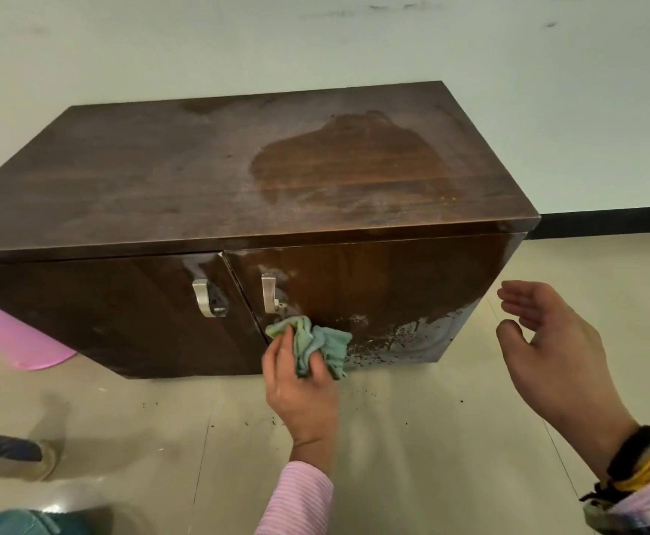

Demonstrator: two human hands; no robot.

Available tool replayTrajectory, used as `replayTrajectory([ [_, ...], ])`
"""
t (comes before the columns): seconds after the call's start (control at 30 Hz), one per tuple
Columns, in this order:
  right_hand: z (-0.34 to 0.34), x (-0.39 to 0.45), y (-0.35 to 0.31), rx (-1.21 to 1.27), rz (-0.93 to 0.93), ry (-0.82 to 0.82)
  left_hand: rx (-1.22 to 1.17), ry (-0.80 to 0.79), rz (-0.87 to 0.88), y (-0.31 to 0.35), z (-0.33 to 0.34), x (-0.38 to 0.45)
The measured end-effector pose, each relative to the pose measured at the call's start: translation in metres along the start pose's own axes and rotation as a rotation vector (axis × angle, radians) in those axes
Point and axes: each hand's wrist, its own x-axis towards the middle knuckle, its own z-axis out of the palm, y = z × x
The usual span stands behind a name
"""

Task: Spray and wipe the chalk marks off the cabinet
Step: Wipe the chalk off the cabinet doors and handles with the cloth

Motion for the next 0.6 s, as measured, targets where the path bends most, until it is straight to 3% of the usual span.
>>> replayTrajectory([
  [0.23,0.004,0.0,-0.001,0.0,0.002,-0.014,-0.092,0.116,0.026,0.015,-0.005,0.019],
  [0.43,0.001,0.0,-0.001,-0.011,-0.009,0.003,-0.083,0.093,-0.338,-0.014,-0.004,0.016],
  [0.5,0.0,0.001,-0.001,-0.012,-0.017,0.011,-0.071,0.066,-0.308,-0.014,-0.004,0.015],
  [0.6,0.002,0.001,-0.002,-0.006,-0.011,0.004,-0.055,-0.032,-0.04,0.006,-0.003,0.013],
])
